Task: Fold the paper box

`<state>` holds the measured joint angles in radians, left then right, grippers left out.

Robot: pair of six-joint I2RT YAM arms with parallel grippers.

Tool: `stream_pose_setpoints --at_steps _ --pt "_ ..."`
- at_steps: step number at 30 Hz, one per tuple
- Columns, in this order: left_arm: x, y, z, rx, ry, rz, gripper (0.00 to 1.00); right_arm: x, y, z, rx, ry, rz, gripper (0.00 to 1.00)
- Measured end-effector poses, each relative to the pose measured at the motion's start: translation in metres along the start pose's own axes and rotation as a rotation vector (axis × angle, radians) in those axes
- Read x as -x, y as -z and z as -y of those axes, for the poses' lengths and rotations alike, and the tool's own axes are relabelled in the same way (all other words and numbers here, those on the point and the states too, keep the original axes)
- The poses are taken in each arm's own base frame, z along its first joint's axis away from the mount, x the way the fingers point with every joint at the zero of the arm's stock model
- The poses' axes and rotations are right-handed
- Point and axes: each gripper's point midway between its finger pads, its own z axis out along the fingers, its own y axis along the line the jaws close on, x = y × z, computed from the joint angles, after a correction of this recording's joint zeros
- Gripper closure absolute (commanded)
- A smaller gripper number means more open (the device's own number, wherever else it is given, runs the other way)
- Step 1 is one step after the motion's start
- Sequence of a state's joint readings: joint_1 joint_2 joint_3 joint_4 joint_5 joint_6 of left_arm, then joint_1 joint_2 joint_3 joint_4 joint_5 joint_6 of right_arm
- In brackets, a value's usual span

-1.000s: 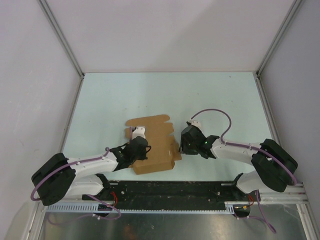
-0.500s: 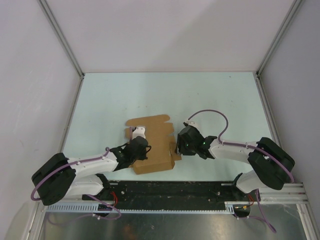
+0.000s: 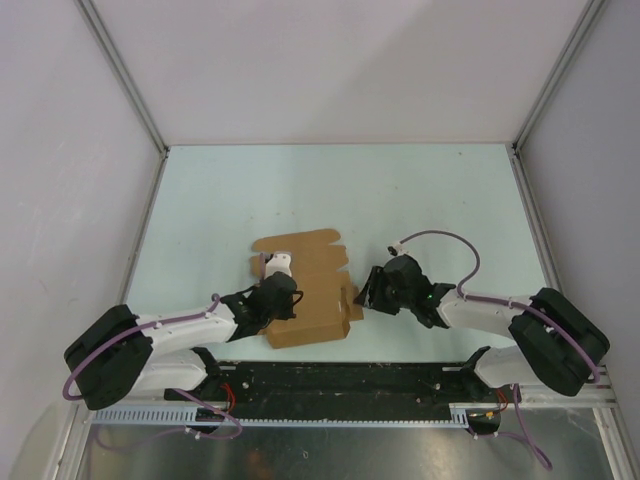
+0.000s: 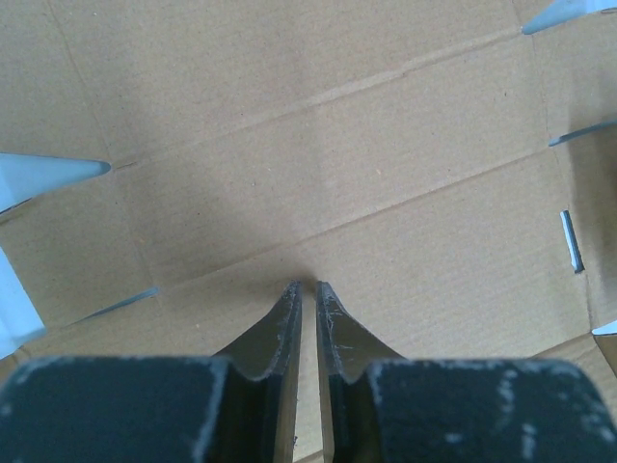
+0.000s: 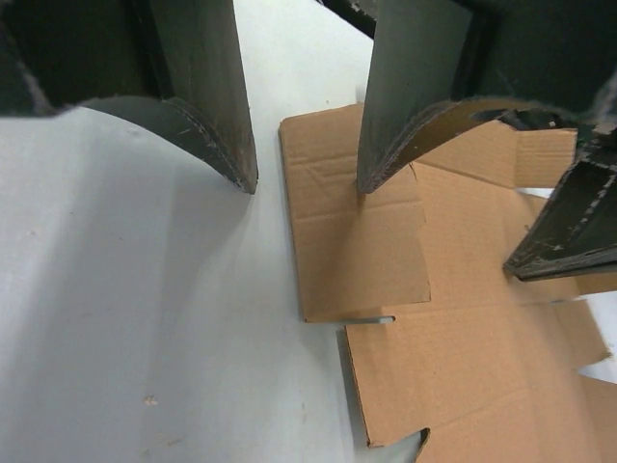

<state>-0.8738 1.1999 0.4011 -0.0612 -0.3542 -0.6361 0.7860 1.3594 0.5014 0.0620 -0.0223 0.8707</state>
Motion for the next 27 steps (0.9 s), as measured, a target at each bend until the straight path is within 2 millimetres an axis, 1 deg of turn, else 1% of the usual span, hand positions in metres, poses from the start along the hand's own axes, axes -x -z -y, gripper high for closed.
stream_pose_setpoints --at_steps 6,14,20,24,27 --pt "0.000 0.000 0.000 0.000 0.000 -0.001 0.85 -0.001 0.003 -0.002 0.083 -0.059 -0.009 0.48" --pt "0.000 0.000 0.000 0.001 0.000 -0.001 0.85 -0.010 -0.002 -0.017 0.178 -0.086 -0.068 0.48" --pt "0.000 0.000 0.000 0.001 0.000 -0.001 0.85 -0.014 0.000 -0.019 0.215 -0.114 -0.081 0.48" --pt "0.000 -0.001 0.001 0.001 -0.001 -0.001 0.86 -0.014 0.005 -0.021 0.231 -0.116 -0.076 0.50" --pt "0.001 -0.001 0.001 0.001 -0.001 -0.002 0.86 -0.008 0.013 -0.029 0.262 -0.111 -0.054 0.52"
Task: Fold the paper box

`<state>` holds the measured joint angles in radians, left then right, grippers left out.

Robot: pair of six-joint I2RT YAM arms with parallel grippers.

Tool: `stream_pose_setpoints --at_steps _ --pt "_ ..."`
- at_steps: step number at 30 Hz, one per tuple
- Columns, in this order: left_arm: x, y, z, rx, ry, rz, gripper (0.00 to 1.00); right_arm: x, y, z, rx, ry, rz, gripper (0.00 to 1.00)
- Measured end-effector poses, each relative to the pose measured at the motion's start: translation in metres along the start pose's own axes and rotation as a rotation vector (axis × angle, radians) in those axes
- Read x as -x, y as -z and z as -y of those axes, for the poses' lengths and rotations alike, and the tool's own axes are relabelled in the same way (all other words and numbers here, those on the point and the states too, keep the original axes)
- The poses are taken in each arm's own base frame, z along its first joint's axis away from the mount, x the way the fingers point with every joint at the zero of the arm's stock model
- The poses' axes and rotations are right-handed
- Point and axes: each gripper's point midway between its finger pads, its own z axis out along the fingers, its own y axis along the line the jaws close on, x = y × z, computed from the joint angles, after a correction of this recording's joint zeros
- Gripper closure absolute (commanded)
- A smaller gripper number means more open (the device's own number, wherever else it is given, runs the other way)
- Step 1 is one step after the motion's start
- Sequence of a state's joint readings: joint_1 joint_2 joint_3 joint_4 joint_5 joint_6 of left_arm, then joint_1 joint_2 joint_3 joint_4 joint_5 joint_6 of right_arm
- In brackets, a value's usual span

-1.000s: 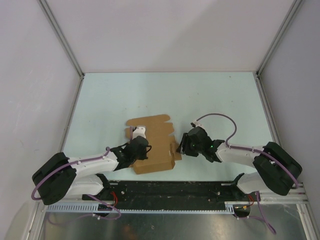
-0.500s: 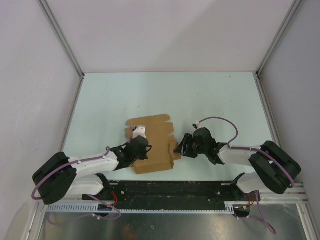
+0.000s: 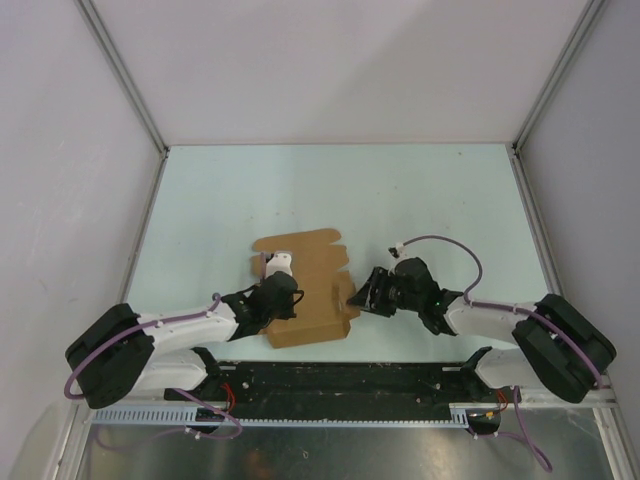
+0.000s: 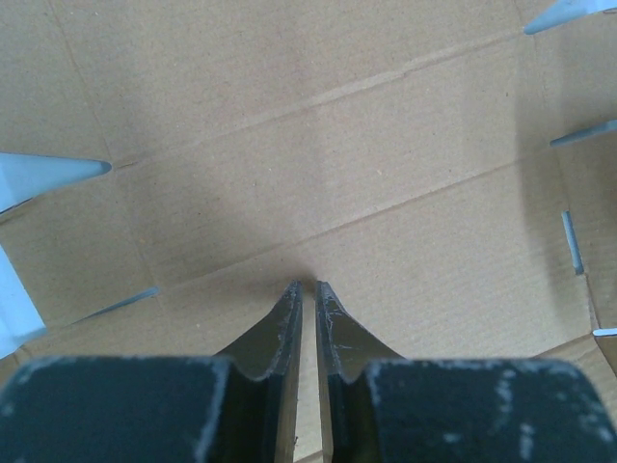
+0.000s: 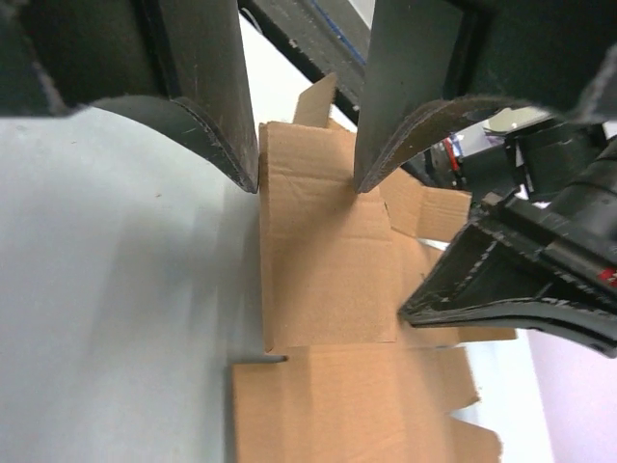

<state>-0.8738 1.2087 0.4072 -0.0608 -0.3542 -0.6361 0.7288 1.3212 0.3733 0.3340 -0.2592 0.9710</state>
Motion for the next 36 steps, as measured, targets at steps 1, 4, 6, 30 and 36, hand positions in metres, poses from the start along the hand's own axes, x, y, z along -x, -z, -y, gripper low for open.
stream_pose_setpoints --at_steps 1,4,6,30,36 --pt "0.000 0.000 0.000 0.000 0.000 -0.001 0.86 0.002 0.002 -0.004 0.013 0.004 0.008 0.53" --pt "0.000 0.000 0.000 0.000 0.000 -0.001 0.86 0.004 0.007 -0.012 0.033 0.013 0.021 0.55" --pt "0.000 0.000 0.000 0.000 0.000 -0.001 0.86 0.003 0.008 -0.013 0.033 0.017 0.020 0.55" --pt "0.002 -0.002 0.003 -0.007 0.004 0.006 0.87 -0.025 -0.022 -0.036 0.016 0.083 -0.082 0.55" --pt "0.002 -0.003 0.003 -0.007 0.003 0.006 0.87 -0.028 -0.030 -0.037 0.012 0.087 -0.093 0.55"
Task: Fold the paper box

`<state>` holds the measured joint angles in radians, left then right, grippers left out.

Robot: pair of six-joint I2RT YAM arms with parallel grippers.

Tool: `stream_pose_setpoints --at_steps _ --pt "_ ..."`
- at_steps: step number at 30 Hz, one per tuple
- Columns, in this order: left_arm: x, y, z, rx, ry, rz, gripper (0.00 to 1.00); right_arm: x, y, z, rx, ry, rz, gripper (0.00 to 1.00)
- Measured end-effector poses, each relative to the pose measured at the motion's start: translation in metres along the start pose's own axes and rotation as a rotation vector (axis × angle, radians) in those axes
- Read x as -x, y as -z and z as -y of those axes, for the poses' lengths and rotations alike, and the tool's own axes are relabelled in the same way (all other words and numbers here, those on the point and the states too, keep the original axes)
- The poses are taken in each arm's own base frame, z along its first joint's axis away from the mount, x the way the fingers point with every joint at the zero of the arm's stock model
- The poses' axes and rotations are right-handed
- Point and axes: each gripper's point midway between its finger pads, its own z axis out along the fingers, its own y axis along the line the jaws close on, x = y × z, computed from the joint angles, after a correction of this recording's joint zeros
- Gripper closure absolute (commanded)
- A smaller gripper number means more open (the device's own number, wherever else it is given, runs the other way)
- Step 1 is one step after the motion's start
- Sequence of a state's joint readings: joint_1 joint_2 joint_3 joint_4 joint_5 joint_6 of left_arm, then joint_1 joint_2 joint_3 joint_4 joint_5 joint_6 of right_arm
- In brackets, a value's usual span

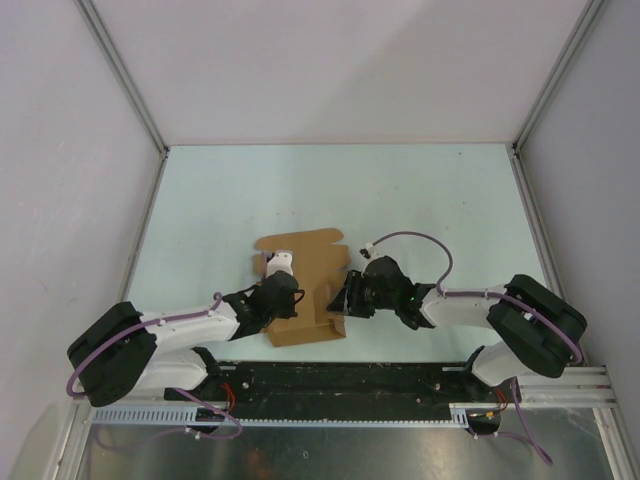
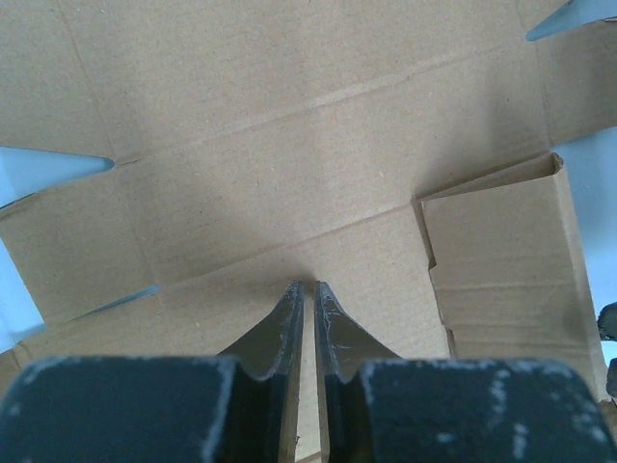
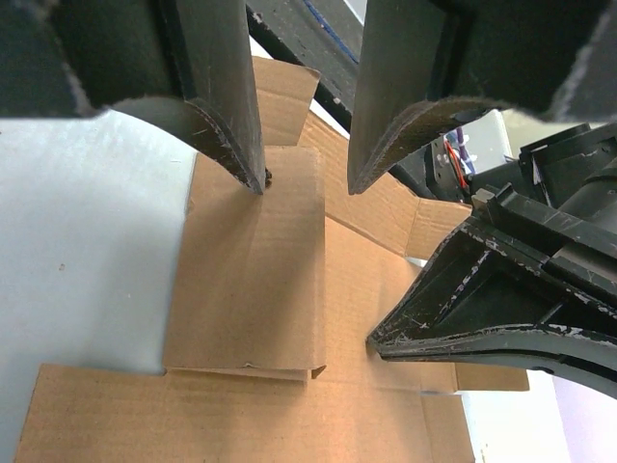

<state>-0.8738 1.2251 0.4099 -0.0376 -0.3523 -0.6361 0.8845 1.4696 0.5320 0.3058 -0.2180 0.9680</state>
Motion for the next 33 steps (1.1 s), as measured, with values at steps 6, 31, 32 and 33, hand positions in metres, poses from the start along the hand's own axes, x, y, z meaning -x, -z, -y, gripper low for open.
stream_pose_setpoints --at_steps 6,31,32,33 --pt "0.000 0.000 0.000 0.000 0.000 0.000 0.88 -0.001 -0.005 0.002 -0.004 -0.001 -0.005 0.55" --pt "0.001 0.000 0.002 -0.010 -0.005 0.001 0.88 0.007 -0.005 0.004 -0.057 0.040 0.006 0.52" --pt "0.000 0.002 0.003 -0.018 -0.005 -0.003 0.88 0.011 0.000 0.001 -0.061 0.050 0.017 0.52" --pt "0.000 0.003 0.003 -0.023 -0.006 -0.004 0.88 0.016 0.004 -0.001 -0.068 0.064 0.034 0.50"
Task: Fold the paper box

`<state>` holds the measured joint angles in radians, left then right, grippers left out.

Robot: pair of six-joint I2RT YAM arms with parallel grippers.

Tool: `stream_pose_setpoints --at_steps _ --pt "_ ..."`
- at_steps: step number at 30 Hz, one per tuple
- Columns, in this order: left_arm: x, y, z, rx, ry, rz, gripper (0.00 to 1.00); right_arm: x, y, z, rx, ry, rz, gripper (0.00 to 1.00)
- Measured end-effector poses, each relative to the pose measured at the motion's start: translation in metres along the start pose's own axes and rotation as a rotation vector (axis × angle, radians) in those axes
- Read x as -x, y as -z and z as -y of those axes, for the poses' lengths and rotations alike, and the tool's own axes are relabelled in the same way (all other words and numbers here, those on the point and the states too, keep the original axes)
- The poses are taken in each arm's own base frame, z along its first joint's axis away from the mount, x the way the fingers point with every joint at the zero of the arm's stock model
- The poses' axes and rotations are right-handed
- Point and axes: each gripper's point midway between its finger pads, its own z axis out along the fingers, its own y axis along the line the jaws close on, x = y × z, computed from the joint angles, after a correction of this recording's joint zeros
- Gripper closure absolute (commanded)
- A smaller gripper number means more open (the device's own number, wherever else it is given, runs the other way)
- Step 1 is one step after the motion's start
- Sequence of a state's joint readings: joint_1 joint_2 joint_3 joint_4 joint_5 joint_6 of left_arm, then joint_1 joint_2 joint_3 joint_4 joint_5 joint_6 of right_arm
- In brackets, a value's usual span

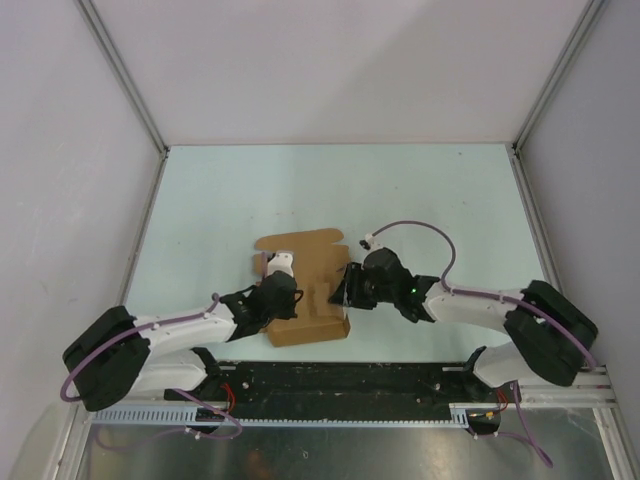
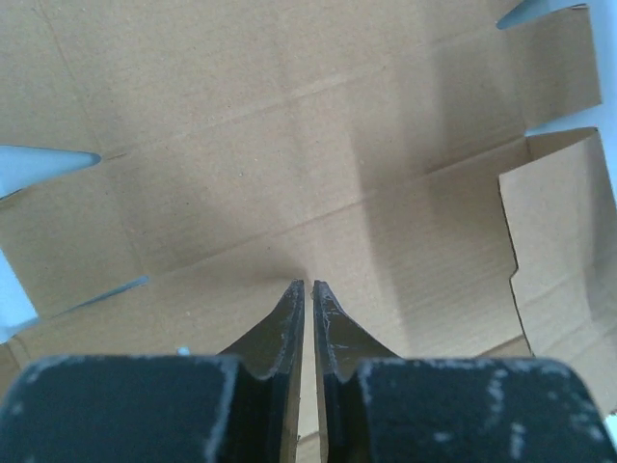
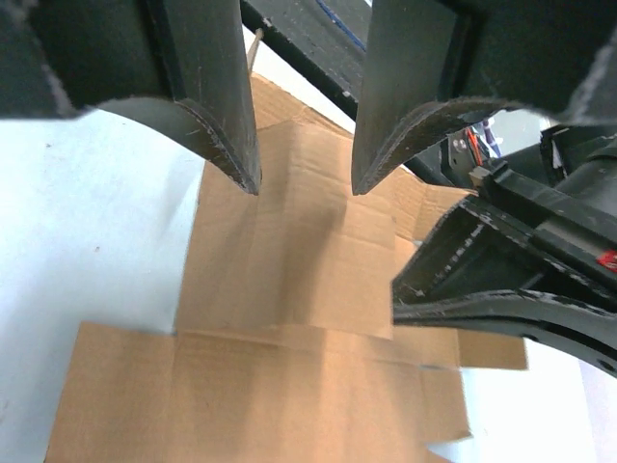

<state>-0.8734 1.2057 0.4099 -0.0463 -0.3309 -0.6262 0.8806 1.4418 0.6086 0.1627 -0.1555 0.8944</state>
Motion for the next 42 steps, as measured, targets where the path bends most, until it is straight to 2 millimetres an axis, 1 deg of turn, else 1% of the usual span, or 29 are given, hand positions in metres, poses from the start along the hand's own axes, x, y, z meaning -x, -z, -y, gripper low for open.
stream_pose_setpoints --at_steps 2,4,7,9,10,12,13,15,16,19,24,28,30,32,36,37,40,42 --pt "0.003 0.005 0.001 -0.010 -0.004 0.005 0.87 0.011 0.010 -0.004 -0.013 0.024 0.032 0.42" --pt "0.011 0.011 0.004 -0.022 -0.004 0.023 0.86 0.022 0.020 -0.007 -0.035 0.048 0.065 0.36" --pt "0.032 0.023 0.012 -0.047 0.001 0.070 0.83 0.031 0.029 -0.005 -0.072 0.070 0.090 0.34" --pt "0.050 0.035 0.017 -0.066 0.008 0.114 0.81 0.032 0.032 0.004 -0.109 0.082 0.088 0.33" --pt "0.056 0.040 0.018 -0.071 0.010 0.133 0.75 0.030 0.032 0.009 -0.127 0.083 0.080 0.33" --pt "0.069 0.051 0.018 -0.071 0.016 0.171 0.67 0.027 0.032 0.015 -0.151 0.085 0.067 0.33" --pt "0.075 0.057 0.015 -0.064 0.022 0.186 0.59 0.026 0.031 0.017 -0.157 0.088 0.061 0.33" --pt "0.081 0.066 0.009 -0.043 0.037 0.205 0.52 0.024 0.029 0.020 -0.165 0.091 0.052 0.32" --pt "0.082 0.070 0.003 -0.026 0.047 0.208 0.45 0.022 0.027 0.022 -0.169 0.091 0.044 0.32" --pt "0.077 0.080 -0.013 0.020 0.084 0.198 0.35 0.017 0.021 0.028 -0.185 0.092 0.018 0.32" --pt "0.070 0.101 -0.030 0.044 0.172 0.208 0.33 0.011 0.013 0.032 -0.182 0.093 -0.015 0.32" --pt "0.067 0.118 -0.042 0.049 0.250 0.235 0.30 0.011 0.012 0.030 -0.165 0.100 -0.021 0.31" --pt "0.066 0.122 -0.046 0.054 0.279 0.245 0.29 0.012 0.012 0.030 -0.161 0.101 -0.020 0.30" --pt "0.063 0.123 -0.050 0.075 0.305 0.243 0.26 0.013 0.012 0.029 -0.155 0.101 -0.021 0.30" --pt "0.048 0.111 -0.058 0.150 0.321 0.177 0.21 0.015 0.012 0.025 -0.141 0.104 -0.024 0.27" --pt "0.043 0.109 -0.060 0.167 0.322 0.160 0.18 0.016 0.012 0.023 -0.136 0.106 -0.021 0.26" --pt "0.032 0.103 -0.064 0.199 0.340 0.129 0.15 0.023 0.012 0.013 -0.119 0.119 -0.009 0.24" --pt "0.026 0.102 -0.068 0.210 0.355 0.122 0.15 0.028 0.013 0.007 -0.105 0.128 0.000 0.23"
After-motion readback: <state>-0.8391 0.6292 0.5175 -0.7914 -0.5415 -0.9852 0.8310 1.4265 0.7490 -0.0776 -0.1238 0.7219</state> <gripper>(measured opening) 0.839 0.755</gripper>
